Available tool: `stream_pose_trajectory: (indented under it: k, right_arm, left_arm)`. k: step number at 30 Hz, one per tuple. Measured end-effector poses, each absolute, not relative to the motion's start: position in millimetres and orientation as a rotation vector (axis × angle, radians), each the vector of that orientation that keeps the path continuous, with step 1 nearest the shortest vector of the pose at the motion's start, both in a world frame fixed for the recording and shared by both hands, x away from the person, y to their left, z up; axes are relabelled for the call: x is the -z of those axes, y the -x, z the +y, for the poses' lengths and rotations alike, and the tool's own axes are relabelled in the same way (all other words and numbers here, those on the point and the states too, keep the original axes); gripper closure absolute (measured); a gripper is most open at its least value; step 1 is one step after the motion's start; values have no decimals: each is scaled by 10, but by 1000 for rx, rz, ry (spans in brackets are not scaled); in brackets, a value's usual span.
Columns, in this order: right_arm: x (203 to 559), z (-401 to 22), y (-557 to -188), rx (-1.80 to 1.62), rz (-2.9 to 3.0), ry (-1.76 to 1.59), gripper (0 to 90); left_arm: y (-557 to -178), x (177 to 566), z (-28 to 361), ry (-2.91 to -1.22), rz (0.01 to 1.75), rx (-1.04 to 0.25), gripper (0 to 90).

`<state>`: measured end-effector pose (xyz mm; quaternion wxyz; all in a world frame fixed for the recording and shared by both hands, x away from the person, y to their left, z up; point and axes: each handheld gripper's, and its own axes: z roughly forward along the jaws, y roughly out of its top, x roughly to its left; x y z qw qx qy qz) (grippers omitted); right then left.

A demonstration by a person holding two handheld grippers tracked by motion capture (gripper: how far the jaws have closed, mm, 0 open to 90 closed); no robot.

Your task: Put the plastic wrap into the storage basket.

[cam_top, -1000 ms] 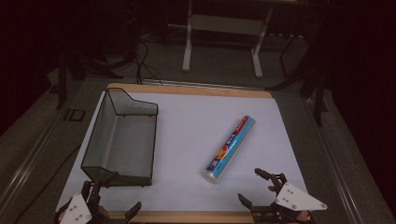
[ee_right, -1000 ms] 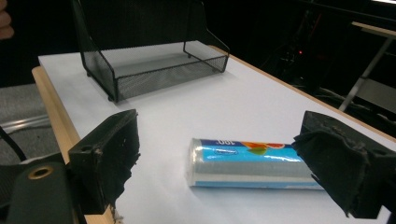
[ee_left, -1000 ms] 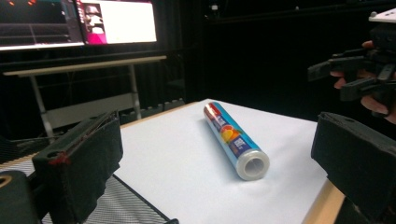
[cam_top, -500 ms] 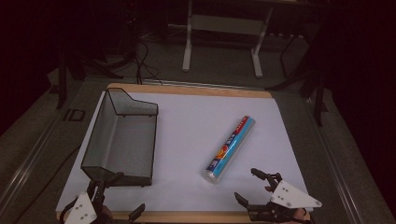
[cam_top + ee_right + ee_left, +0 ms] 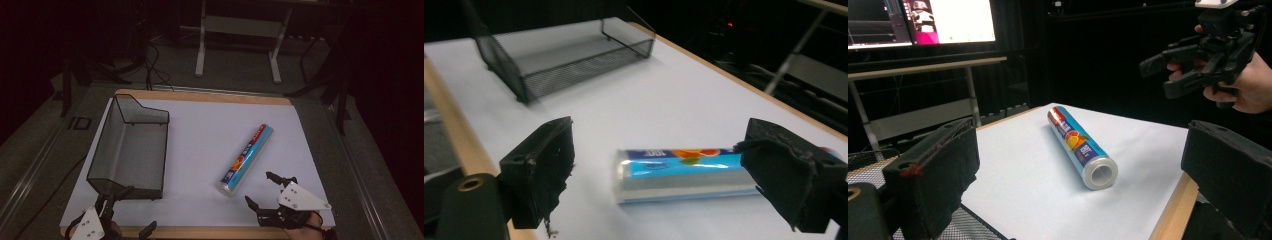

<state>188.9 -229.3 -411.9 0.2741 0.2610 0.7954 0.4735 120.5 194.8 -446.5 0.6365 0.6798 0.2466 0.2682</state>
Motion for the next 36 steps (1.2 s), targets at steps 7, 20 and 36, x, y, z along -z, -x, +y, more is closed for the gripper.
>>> stream_pose_trajectory:
  k: [7,20,36]
  right_arm:
    - [3962,-2176,-2028,-1239,2130,-716,107]
    - [3762,-1968,-2386,-1218,2003,-911,139]
    - [3840,-1939,-2955,-1154,1806,-1423,165]
  left_arm:
    - [-1201,4464,1948,-1551,560,-612,27]
    - [-1195,4464,1946,-1551,559,-612,27]
    - [-1200,4469,1942,-1553,560,-613,27]
